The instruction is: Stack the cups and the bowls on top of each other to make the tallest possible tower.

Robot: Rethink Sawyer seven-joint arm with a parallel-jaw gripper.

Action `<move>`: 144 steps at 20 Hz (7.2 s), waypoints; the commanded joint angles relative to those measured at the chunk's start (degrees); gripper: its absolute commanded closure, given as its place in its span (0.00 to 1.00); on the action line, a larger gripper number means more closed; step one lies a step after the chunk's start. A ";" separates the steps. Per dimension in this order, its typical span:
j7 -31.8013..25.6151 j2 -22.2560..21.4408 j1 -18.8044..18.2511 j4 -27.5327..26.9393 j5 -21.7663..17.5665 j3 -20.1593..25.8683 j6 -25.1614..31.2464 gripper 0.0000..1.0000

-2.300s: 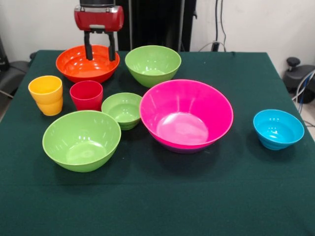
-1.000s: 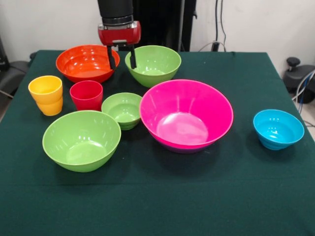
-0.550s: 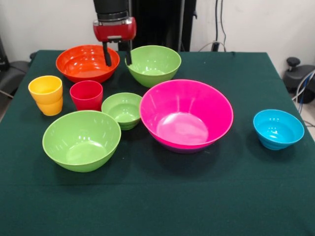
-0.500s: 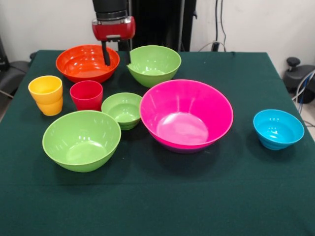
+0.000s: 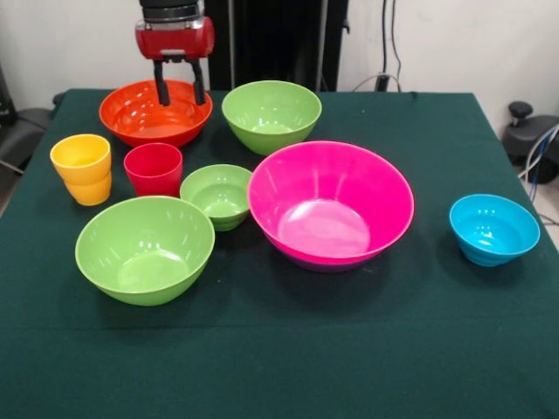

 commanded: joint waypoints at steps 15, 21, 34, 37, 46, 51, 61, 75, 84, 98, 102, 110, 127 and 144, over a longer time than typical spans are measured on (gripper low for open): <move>-0.35 5.23 3.25 -2.46 -6.59 0.05 0.83 0.00; -0.16 7.49 3.62 -4.35 -8.26 -1.51 0.17 0.00; 0.37 11.97 4.66 -8.23 -11.54 -3.83 -0.82 0.00; 0.24 11.85 4.16 -8.04 -11.68 -3.33 -0.25 0.00; -1.61 8.21 1.15 -4.54 -10.11 0.20 3.18 0.00; -0.80 8.87 2.03 -5.10 -10.30 -0.52 2.22 0.00; -1.01 8.67 2.04 -5.43 -9.82 0.04 2.82 0.00; 1.86 16.39 7.44 -12.11 -12.40 -7.02 -3.52 0.00; 0.16 16.96 5.15 -11.82 -12.15 -5.09 -1.82 0.00; -3.11 15.18 0.71 -9.94 -11.60 -0.31 2.74 0.00; -2.80 13.66 0.88 -8.85 -10.75 0.24 3.22 0.00; -1.65 13.33 1.55 -8.89 -10.85 -0.62 2.24 0.00; -1.07 13.09 2.30 -8.98 -11.10 -1.02 1.49 0.00; -0.15 12.59 3.55 -8.87 -10.40 -1.67 1.04 0.00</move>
